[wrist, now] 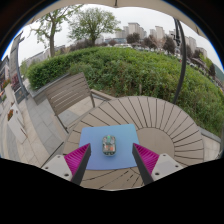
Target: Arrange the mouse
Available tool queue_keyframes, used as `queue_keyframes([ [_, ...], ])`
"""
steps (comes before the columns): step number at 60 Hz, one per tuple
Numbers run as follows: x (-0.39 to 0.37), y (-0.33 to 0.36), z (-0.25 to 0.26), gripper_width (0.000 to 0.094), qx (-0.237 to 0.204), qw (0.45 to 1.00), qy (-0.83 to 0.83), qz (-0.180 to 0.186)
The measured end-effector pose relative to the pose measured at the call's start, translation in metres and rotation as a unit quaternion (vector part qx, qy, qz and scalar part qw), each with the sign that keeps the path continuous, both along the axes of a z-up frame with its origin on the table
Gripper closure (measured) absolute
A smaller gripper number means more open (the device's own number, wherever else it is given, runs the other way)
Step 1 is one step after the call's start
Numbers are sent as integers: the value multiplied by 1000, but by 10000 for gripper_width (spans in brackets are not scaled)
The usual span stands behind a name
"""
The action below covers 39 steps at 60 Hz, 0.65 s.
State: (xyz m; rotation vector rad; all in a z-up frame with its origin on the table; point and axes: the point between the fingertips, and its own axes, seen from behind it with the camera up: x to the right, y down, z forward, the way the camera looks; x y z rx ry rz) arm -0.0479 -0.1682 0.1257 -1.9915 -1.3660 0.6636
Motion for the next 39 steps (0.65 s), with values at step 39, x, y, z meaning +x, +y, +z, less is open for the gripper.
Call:
queue_keyframes([
  [39,155,34,83,82,49,998,-27,-14],
])
